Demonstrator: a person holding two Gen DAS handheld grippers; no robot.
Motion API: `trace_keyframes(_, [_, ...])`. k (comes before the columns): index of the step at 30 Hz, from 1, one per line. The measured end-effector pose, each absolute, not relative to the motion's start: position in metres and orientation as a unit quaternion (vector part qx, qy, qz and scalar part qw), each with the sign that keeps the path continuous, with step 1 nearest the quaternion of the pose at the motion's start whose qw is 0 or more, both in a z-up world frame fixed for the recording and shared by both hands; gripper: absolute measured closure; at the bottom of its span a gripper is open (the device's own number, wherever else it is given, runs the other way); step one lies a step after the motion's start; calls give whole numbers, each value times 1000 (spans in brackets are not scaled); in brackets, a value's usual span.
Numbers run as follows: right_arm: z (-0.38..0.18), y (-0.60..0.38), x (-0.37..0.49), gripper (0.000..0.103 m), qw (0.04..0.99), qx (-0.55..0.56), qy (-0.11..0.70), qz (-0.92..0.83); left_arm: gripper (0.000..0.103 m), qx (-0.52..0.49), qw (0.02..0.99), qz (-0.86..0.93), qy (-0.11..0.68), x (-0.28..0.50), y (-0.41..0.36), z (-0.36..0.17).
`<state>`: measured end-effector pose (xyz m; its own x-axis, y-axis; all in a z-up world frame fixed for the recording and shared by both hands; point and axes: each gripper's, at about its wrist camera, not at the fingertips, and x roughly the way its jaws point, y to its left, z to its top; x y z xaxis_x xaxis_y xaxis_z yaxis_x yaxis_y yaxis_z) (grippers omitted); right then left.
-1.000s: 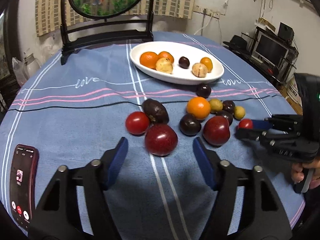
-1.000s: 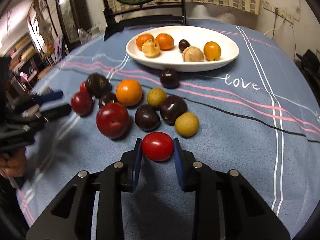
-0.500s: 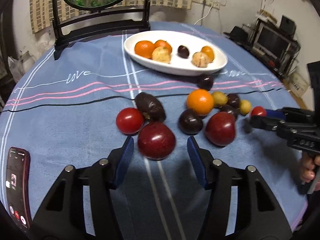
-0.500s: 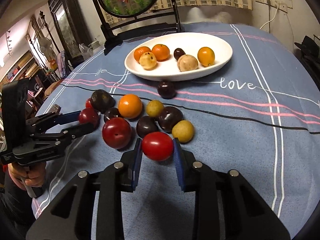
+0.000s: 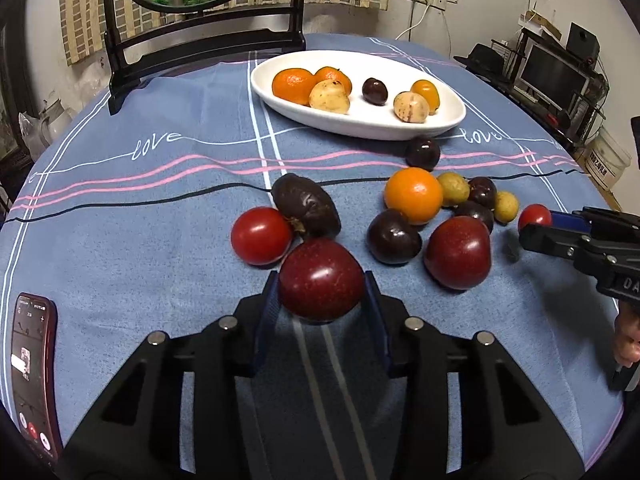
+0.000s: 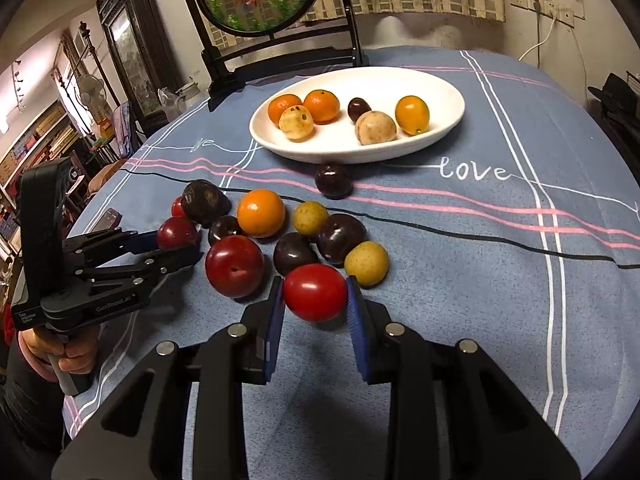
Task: Organize fruits
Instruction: 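Carry the red plum and tomato to the plate and release them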
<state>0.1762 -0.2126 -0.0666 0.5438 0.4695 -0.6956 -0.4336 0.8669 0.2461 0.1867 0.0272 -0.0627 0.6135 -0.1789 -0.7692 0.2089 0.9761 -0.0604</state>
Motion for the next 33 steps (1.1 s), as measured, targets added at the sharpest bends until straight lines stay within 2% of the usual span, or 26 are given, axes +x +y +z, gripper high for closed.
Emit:
trace_keyframes(5, [-66, -215, 178, 72, 881, 25, 400, 253, 62, 30, 906, -115, 406, 173, 23, -55])
trace_keyframes(11, [-63, -214, 176, 72, 885, 23, 390, 254, 62, -6, 916, -126, 382, 161, 32, -39])
trace_keyframes(17, [-52, -217, 174, 72, 899, 28, 349, 262, 62, -53, 917, -150, 365, 176, 25, -22])
trace_keyframes(23, [-43, -226, 182, 72, 907, 55, 329, 257, 62, -37, 925, -141, 351, 187, 9, -11])
trace_keyframes(33, [-14, -218, 292, 72, 922, 79, 306, 225, 62, 1, 920, -140, 366, 284, -41, 14])
